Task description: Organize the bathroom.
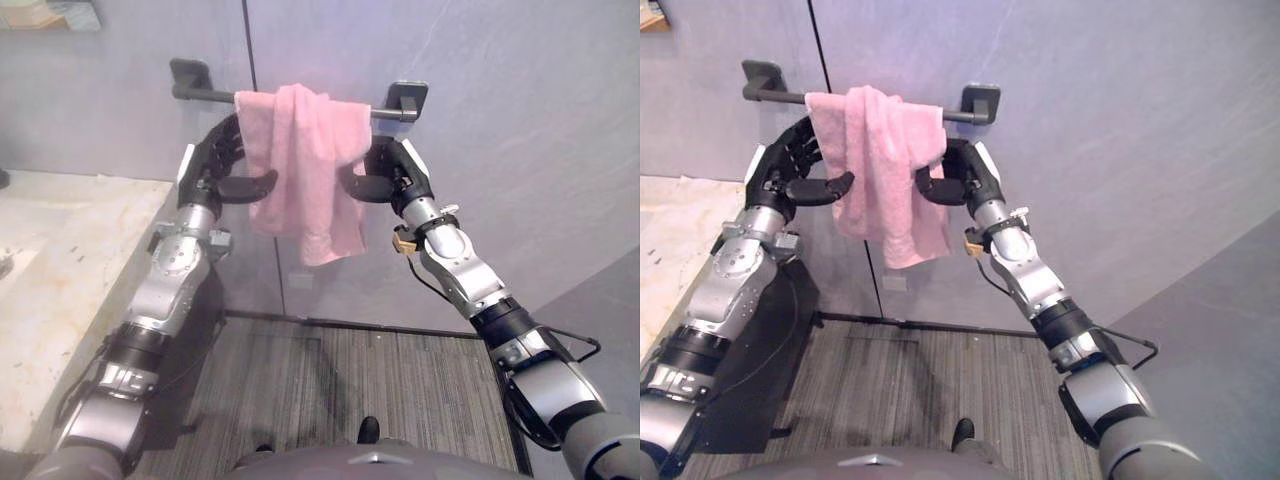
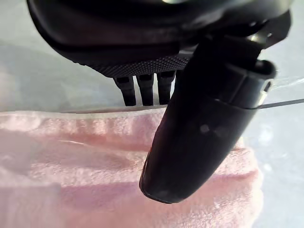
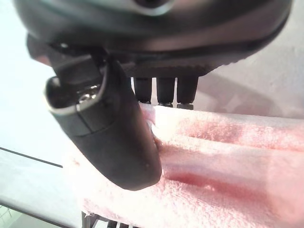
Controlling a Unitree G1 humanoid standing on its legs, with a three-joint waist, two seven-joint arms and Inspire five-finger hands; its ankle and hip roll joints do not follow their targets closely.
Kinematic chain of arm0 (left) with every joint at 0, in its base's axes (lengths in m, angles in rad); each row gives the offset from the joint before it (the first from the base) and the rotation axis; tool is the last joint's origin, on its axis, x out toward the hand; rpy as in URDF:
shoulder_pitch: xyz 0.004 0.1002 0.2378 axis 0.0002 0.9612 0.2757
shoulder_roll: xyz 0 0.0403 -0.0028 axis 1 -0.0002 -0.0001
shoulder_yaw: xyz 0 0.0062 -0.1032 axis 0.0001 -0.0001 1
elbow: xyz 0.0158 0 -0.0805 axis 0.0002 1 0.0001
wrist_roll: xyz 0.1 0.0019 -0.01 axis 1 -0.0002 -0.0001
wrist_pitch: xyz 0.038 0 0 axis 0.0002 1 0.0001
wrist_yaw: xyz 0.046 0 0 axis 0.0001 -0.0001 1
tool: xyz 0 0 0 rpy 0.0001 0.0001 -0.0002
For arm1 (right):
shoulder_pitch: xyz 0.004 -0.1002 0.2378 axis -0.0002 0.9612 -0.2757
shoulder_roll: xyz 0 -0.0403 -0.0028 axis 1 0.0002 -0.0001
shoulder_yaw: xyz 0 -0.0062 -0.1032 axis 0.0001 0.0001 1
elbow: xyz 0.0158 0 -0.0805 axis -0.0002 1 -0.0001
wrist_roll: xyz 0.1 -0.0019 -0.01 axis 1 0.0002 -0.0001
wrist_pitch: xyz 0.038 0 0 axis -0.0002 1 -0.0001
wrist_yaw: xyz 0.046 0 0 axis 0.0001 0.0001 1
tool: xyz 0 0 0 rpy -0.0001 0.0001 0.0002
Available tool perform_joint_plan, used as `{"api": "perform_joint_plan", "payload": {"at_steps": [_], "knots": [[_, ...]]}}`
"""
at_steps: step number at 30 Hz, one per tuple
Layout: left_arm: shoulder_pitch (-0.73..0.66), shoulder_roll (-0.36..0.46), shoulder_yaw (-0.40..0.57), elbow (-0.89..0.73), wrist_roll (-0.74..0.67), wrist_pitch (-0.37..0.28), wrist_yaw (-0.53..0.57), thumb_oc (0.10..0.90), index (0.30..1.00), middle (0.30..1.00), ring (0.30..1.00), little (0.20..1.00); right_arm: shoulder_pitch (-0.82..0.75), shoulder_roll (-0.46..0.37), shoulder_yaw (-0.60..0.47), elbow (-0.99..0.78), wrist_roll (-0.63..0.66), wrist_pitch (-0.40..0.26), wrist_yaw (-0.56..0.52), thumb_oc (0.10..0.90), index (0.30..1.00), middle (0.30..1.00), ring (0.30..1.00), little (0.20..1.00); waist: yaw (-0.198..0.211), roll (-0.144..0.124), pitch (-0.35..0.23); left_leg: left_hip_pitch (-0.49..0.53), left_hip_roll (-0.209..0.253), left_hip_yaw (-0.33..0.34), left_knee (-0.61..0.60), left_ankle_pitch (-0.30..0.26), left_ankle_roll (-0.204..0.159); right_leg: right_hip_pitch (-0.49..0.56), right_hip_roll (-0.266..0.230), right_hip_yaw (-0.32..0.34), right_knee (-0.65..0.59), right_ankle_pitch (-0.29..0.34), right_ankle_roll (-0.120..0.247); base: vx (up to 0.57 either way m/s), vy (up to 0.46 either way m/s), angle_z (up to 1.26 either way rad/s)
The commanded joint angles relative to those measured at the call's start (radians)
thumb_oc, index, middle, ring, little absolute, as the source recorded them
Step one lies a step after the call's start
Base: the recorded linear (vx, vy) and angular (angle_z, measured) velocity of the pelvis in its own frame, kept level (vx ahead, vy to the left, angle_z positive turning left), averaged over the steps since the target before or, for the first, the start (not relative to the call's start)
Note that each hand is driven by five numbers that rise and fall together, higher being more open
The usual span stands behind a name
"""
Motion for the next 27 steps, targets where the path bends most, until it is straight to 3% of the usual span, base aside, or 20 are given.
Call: {"api": "perform_joint_plan", "payload": {"at_steps": [1, 2, 3, 4, 17, 21, 24, 27], "knots": [[-0.156, 0.079, -0.02, 0.028, -0.015, -0.062, -0.043, 0.637, 0.655, 0.655, 0.655, 0.655, -0.095, -0.023, 0.031, 0.005, -0.019, -0.087, 0.032, 0.428, 0.342, 0.342, 0.342, 0.342, 0.005, 0.03, -0.067, -0.008, -0.06, 0.055, -0.001, -0.055, 0.051, 0.084, -0.059, -0.019, 0.022, -0.132, 0.129, 0.0, 0.0, 0.0], [-0.155, 0.082, -0.019, 0.032, -0.015, -0.063, -0.044, 0.568, 0.552, 0.552, 0.552, 0.552, -0.093, -0.023, 0.031, 0.005, -0.02, -0.087, 0.033, 0.439, 0.359, 0.359, 0.359, 0.359, 0.005, 0.031, -0.067, -0.008, -0.061, 0.055, -0.001, -0.055, 0.052, 0.084, -0.059, -0.018, 0.022, -0.133, 0.129, 0.01, 0.02, -0.04], [-0.156, 0.09, -0.014, 0.042, 0.003, -0.07, -0.037, 0.442, 0.364, 0.364, 0.364, 0.364, -0.094, -0.023, 0.032, 0.004, -0.022, -0.085, 0.038, 0.427, 0.34, 0.34, 0.34, 0.34, 0.005, 0.033, -0.066, -0.007, -0.063, 0.056, 0.0, -0.056, 0.053, 0.085, -0.058, -0.017, 0.021, -0.134, 0.128, 0.01, 0.019, -0.06], [-0.157, 0.093, -0.013, 0.047, 0.005, -0.076, -0.032, 0.4, 0.3, 0.3, 0.3, 0.3, -0.094, -0.023, 0.032, 0.003, -0.021, -0.084, 0.038, 0.422, 0.333, 0.333, 0.333, 0.333, 0.005, 0.033, -0.066, -0.007, -0.063, 0.056, 0.0, -0.056, 0.053, 0.086, -0.058, -0.016, 0.021, -0.135, 0.128, 0.01, 0.018, -0.07], [-0.142, 0.094, 0.01, 0.054, 0.048, -0.12, -0.002, 0.4, 0.3, 0.3, 0.3, 0.3, -0.069, -0.023, 0.01, 0.005, -0.017, -0.103, 0.012, 0.4, 0.3, 0.3, 0.3, 0.3, 0.004, 0.03, -0.065, -0.006, -0.068, 0.056, 0.0, -0.058, 0.054, 0.086, -0.055, -0.013, 0.023, -0.136, 0.126, 0.0, 0.001, -0.01], [-0.127, 0.075, 0.025, 0.052, 0.027, -0.162, 0.072, 0.4, 0.3, 0.3, 0.3, 0.3, -0.046, -0.01, -0.013, 0.011, 0.009, -0.127, -0.051, 0.4, 0.3, 0.3, 0.3, 0.3, 0.002, 0.03, -0.064, -0.005, -0.068, 0.057, -0.001, -0.059, 0.056, 0.087, -0.054, -0.012, 0.02, -0.135, 0.125, 0.0, 0.0, 0.0], [-0.064, -0.004, 0.06, 0.015, 0.049, -0.242, 0.215, 0.4, 0.3, 0.3, 0.3, 0.3, 0.028, 0.051, -0.064, -0.001, 0.006, -0.18, -0.19, 0.4, 0.3, 0.3, 0.3, 0.3, 0.0, 0.029, -0.058, -0.003, -0.07, 0.055, -0.001, -0.062, 0.059, 0.085, -0.053, -0.008, 0.024, -0.137, 0.123, 0.0, 0.0, 0.0], [-0.019, -0.056, 0.065, -0.026, 0.092, -0.262, 0.277, 0.4, 0.3, 0.3, 0.3, 0.3, 0.078, 0.093, -0.082, -0.03, -0.025, -0.193, -0.25, 0.4, 0.3, 0.3, 0.3, 0.3, -0.003, 0.029, -0.054, -0.001, -0.072, 0.054, 0.0, -0.063, 0.063, 0.084, -0.053, -0.004, 0.027, -0.138, 0.121, -0.02, 0.003, -0.01]]}}
